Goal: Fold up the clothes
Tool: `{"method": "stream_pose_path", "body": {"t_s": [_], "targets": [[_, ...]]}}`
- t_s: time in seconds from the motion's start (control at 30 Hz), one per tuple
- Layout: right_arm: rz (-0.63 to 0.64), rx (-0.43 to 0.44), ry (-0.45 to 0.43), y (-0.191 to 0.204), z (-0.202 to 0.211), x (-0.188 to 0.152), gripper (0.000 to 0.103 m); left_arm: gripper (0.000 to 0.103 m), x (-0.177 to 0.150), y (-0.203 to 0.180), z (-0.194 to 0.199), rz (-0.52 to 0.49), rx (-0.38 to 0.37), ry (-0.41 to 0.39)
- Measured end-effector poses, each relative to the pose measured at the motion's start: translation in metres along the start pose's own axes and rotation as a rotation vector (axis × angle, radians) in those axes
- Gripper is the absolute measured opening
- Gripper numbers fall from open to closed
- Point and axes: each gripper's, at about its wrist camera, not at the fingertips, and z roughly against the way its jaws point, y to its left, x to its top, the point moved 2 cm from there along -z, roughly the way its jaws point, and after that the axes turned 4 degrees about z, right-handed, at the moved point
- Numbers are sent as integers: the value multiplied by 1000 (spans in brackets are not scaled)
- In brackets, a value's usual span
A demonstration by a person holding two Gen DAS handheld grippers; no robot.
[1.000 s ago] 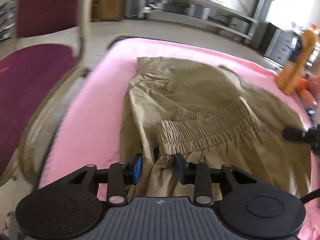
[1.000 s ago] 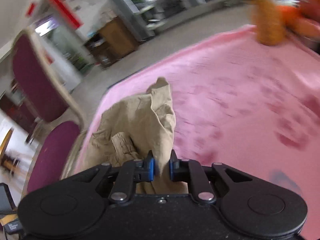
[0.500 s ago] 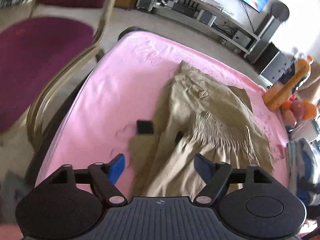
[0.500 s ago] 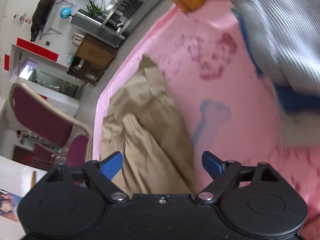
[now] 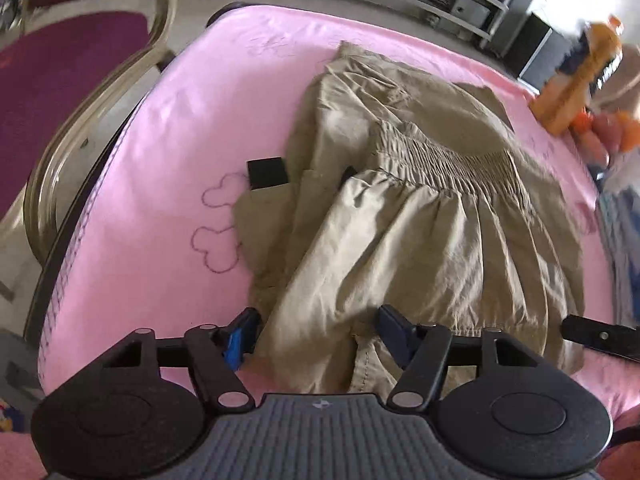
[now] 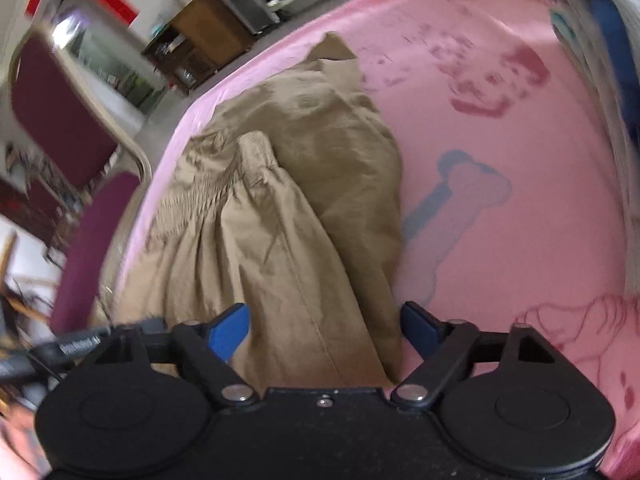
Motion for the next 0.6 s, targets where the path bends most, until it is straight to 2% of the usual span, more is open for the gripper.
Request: {"method": "stream_pose_path", "body": {"t_s": [0.03,0.07,0.1,0.17,0.27,0.3,0.33,0.37,0.43,0.47,0.53,0.57,0.6], "targets": [[14,-18,-7,1,0,-2,35,44,-1,1,3,10,-10,-6],[-1,-12,-3,1,-1,-3,15,31,-2,3,8,25,-21,-15],[-33,4,-7,-2,3,-4,11,20,-3,5,12,41,-33,-24],[-86,46,-52,-5,19,-2,8,17,-5,9,26,97,-105,-38],[-171,87,-136,-13,54,1,7,17,-14,15,43,179,-254,-27],[-195,90,-148,-17,63,2,7,20,-19,16,43,195,-269,-9],[-199,70,-111,-24,61,0,7,21,-25,17,40,207,-263,15],[-203,50,-75,-30,59,-2,8,24,-28,16,34,210,-234,41],[-206,8,-10,-41,57,-5,22,34,-31,15,22,183,-126,81],[-182,-19,-12,-38,58,-4,25,37,-31,13,25,164,-98,67],[-134,-72,-16,-33,60,-3,44,37,-31,8,40,124,-57,10],[-110,-98,-18,-31,62,-2,53,44,-32,6,48,100,-32,-24],[-86,-125,-20,-29,63,-1,57,46,-32,3,58,70,-8,-64]]}}
